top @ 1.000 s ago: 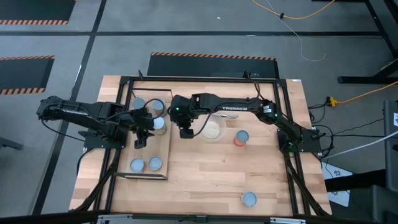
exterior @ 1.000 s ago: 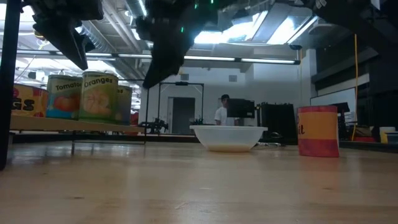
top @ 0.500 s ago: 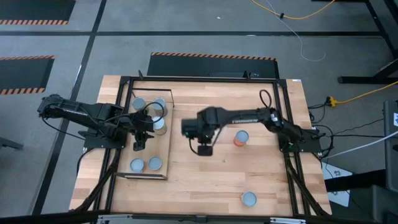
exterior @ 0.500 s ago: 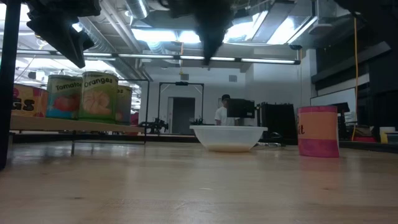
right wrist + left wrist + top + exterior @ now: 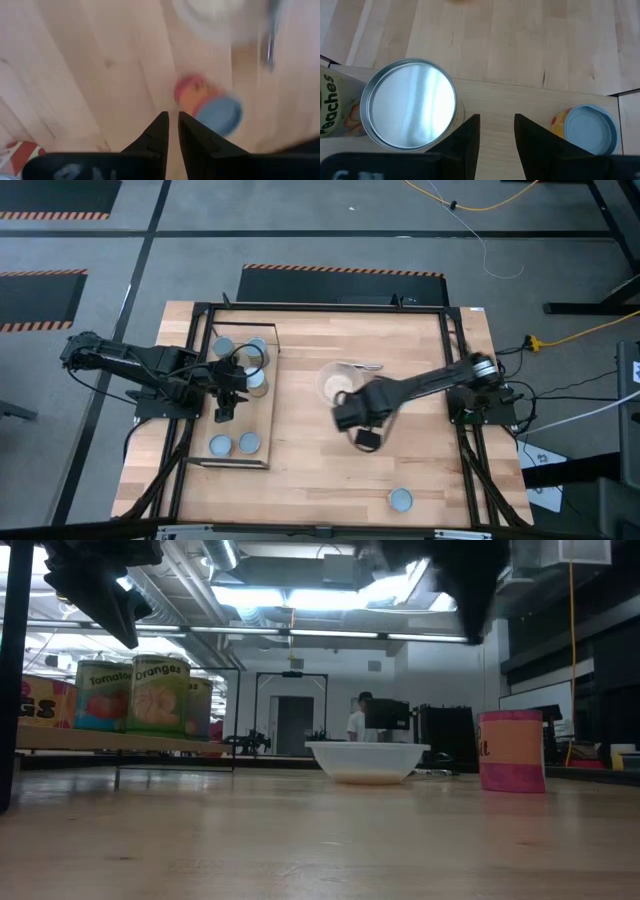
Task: Pick and place cans onto a shelf
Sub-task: Put the canned mixed fruits on the shelf
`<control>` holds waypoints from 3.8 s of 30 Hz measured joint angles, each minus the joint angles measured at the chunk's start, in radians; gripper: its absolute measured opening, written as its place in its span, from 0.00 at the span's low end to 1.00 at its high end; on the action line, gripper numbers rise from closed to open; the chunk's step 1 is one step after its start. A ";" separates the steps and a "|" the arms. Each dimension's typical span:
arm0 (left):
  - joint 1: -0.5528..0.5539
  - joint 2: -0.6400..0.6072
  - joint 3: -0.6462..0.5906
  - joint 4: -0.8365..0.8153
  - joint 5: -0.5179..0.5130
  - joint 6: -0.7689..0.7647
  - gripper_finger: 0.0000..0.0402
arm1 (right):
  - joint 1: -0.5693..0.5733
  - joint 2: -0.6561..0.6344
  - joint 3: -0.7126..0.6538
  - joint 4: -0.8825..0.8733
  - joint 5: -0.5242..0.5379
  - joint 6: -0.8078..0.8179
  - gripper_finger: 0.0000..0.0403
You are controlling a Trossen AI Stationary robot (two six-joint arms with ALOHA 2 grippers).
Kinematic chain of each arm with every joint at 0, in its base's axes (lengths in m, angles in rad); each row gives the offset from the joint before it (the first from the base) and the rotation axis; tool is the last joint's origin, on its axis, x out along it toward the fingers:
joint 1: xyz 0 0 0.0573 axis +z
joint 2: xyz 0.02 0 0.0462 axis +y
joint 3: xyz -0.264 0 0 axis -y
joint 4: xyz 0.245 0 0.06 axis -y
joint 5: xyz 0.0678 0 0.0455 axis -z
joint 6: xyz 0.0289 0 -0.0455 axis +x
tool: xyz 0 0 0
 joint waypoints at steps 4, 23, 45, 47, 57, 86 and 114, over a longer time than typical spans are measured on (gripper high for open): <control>0.000 0.000 0.000 0.000 0.000 0.000 0.28 | 0.019 -0.196 -0.264 0.126 -0.042 0.214 0.12; 0.000 0.000 0.000 0.000 -0.001 0.000 0.28 | -0.072 -0.540 -0.791 0.700 0.035 0.560 0.12; 0.000 0.000 0.000 0.000 -0.001 0.000 0.28 | -0.090 -0.536 -0.797 0.694 0.134 0.557 0.12; 0.000 0.000 0.000 0.001 -0.001 0.000 0.28 | -0.090 -0.536 -0.797 0.691 0.134 0.557 0.12; 0.000 0.000 0.000 0.000 -0.001 0.000 0.28 | -0.090 -0.462 -0.796 0.685 0.136 0.557 0.12; 0.000 0.000 0.000 0.001 -0.001 -0.003 0.28 | -0.090 -0.443 -0.796 0.663 0.133 0.553 0.10; 0.000 0.000 0.000 0.088 0.000 0.027 0.28 | -0.058 -0.405 -0.385 0.896 -0.075 -0.019 0.00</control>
